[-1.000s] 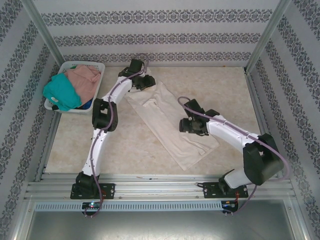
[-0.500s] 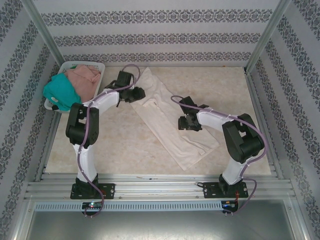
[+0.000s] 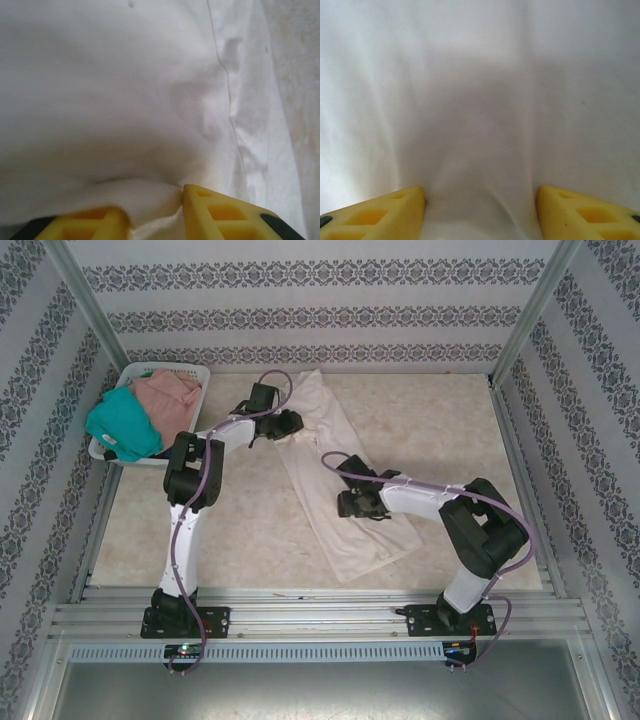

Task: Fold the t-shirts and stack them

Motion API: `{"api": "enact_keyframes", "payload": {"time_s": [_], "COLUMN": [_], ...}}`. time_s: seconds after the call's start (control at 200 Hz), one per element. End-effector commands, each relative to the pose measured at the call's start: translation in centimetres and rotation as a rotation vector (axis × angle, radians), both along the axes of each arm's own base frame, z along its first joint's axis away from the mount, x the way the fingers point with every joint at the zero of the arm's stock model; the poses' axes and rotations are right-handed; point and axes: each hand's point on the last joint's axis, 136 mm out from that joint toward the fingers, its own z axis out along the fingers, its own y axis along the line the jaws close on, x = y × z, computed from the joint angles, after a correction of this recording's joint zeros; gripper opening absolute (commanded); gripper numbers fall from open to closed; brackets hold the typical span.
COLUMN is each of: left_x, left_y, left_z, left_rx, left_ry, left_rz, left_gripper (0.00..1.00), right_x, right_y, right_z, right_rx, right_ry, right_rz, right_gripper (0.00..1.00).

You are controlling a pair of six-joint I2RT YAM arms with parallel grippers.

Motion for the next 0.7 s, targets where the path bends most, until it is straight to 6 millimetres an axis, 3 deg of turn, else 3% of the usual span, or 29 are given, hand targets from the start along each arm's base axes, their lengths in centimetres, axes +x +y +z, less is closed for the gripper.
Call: {"api": "enact_keyframes", "payload": {"time_s": [0.0, 0.11, 0.185, 0.255, 0.38, 0.45, 0.694], "left_x": [-0.6, 1.3, 2.2, 2.4, 1.6, 0.6, -4.8], "left_y": [-0.5, -2.2, -3.6, -4.0, -3.0, -2.1, 0.7], "left_z": [-5.1, -4.0, -2.3, -0.1, 4.3, 6.1, 9.6], "left_rx": [-0.008, -0.041, -0.066, -0.051, 0.007, 0.041, 0.031], "left_ry": [0.126, 0.1, 0.088, 0.072, 0.031, 0.018, -0.019], "left_rz": [-0.027, -0.077, -0.128, -0.158, -0.168, -0.161, -0.124], "left_gripper": [0.32, 0.32, 0.32, 0.33, 0.38, 0.4, 0.4], "right_x": [-7.4, -8.9, -8.6, -8.0, -6.9, -6.2, -4.8], "right_y": [1.9, 5.3, 7.8, 8.7, 7.1, 5.5, 1.5], "right_z": [-3.2, -2.5, -1.0, 0.8, 4.1, 4.6, 0.5], "right_rx": [-0.013, 0.04, 0.082, 0.095, 0.087, 0.084, 0.045], "right_ry": [0.226, 0.206, 0.184, 0.15, 0.066, 0.016, 0.092], "right_rz": [0.044, 0.061, 0.093, 0.114, 0.107, 0.09, 0.039], "right_gripper": [0.62, 0.62, 0.62, 0.62, 0.63, 0.64, 0.6]}}
